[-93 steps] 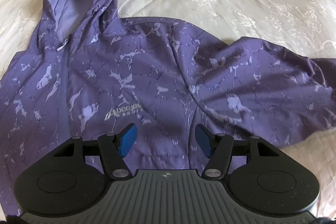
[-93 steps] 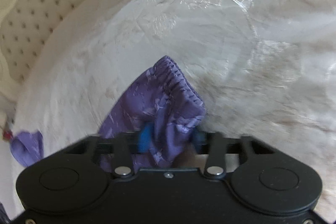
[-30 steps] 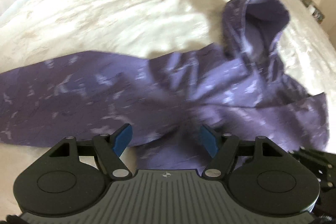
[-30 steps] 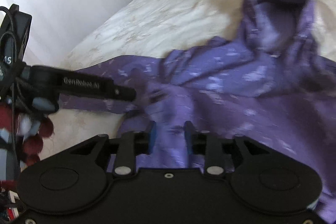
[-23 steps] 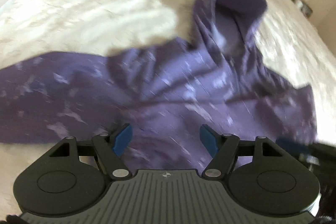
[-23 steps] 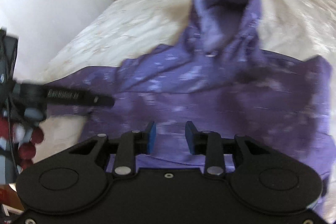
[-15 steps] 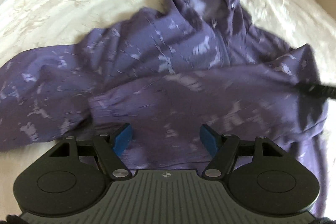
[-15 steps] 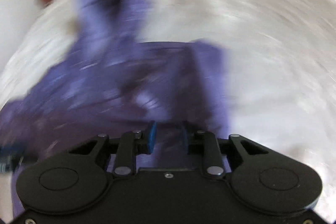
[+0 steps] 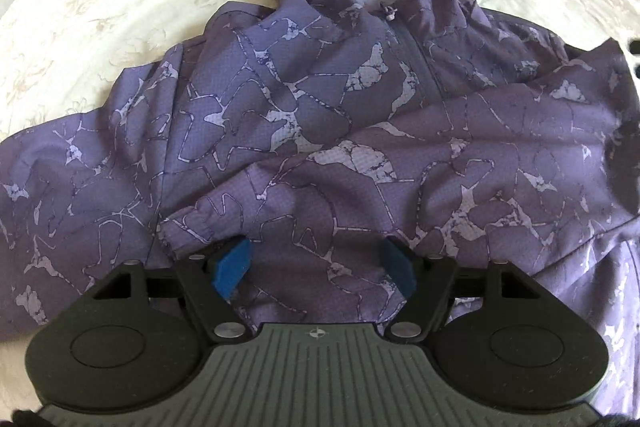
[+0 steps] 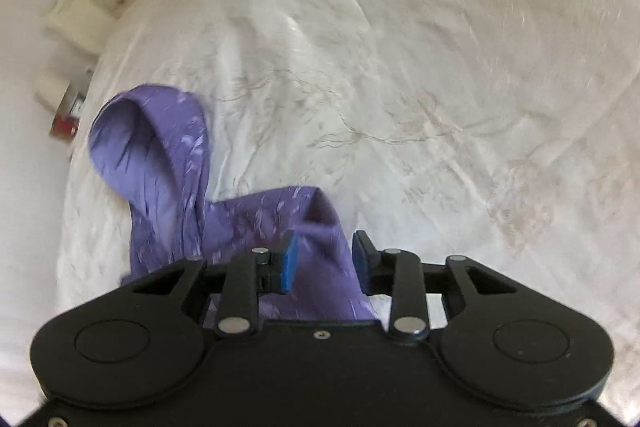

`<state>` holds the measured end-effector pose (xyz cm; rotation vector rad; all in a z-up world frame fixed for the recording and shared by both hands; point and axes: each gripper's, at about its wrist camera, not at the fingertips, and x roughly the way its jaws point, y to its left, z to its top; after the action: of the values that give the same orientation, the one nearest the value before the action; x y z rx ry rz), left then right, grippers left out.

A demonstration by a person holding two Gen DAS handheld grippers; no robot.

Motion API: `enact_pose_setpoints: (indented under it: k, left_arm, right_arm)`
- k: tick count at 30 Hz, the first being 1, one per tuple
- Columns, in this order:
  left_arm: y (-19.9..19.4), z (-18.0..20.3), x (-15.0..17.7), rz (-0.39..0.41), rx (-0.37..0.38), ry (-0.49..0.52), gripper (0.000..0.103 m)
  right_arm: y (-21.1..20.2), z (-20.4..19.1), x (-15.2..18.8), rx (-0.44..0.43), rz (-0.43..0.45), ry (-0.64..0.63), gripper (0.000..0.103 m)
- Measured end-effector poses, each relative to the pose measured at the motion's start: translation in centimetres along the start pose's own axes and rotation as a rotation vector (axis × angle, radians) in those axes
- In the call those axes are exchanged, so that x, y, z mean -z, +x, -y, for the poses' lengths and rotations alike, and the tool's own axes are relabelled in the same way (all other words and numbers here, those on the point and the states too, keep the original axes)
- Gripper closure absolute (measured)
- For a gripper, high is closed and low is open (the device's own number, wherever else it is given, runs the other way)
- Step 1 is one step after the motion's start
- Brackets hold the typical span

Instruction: Fold large clothes

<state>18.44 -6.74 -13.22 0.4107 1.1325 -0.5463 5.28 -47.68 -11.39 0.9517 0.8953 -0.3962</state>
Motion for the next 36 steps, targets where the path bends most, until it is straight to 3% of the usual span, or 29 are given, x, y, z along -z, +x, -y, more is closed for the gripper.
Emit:
enact_pose_setpoints:
  k: [5,6,7,9,11,14,18,25,29,34,35,36]
  left_arm:
    - [0.1,0.1,-0.1,-0.005,0.005,-0.002,0.032]
    - [0.1,0.0,-0.2,-0.006,0.007,-0.002,0.032]
    - [0.1,-0.1,-0.1,-0.005,0.010,-0.003,0.032]
    - [0.1,-0.2,-0.1,-0.002,0.014,-0.002,0.032]
    - [-0.1,-0.3,0.1,0.000,0.018,-0.002,0.032]
    - [-0.2,-0.4,0.1,0.001,0.021,-0.005,0.032]
    - [-0.3,-0.3,0.3,0.010,0.025,0.011,0.031]
    - [-0.3,-0.3,0.4,0.015,0.041,0.035,0.031]
    - [-0.4,-0.3,0.6,0.021,0.042,0.045,0.031]
    - [-0.5,-0.2,0.7,0.021,0.041,0.054,0.031]
    - [-0.5,-0.2,0.7,0.021,0.042,0.054,0.031]
    - [-0.5,-0.2,0.7,0.020,0.043,0.054,0.031]
  right_arm:
    - [3.8,-0.5,-2.8,0.091,-0.134,-0.016,0.069]
    - [4.7,-0.7,-3.0,0.124,-0.178,-0.036,0.078]
    - [5.1,-0.2,-3.2,0.139,-0.221,-0.050,0.081]
    - [5.6,-0.5,-3.3,0.138,-0.274,-0.079,0.089]
    - [5.6,-0.7,-3.6,0.128,-0.297,-0.088,0.089]
    - [4.7,-0.5,-4.5,0.130,-0.245,-0.042,0.075]
    - [3.7,-0.1,-5.2,0.115,-0.176,0.015,0.073]
    - [6.1,-1.4,-4.2,0.191,-0.300,-0.114,0.073]
    - [6.7,-0.9,-4.9,0.214,-0.326,-0.067,0.073]
    - [7.2,-0.6,-4.7,0.216,-0.376,-0.060,0.058]
    - [7.4,-0.6,-4.5,0.208,-0.383,-0.062,0.064]
    - [7.5,-0.8,-4.4,0.195,-0.384,-0.069,0.099]
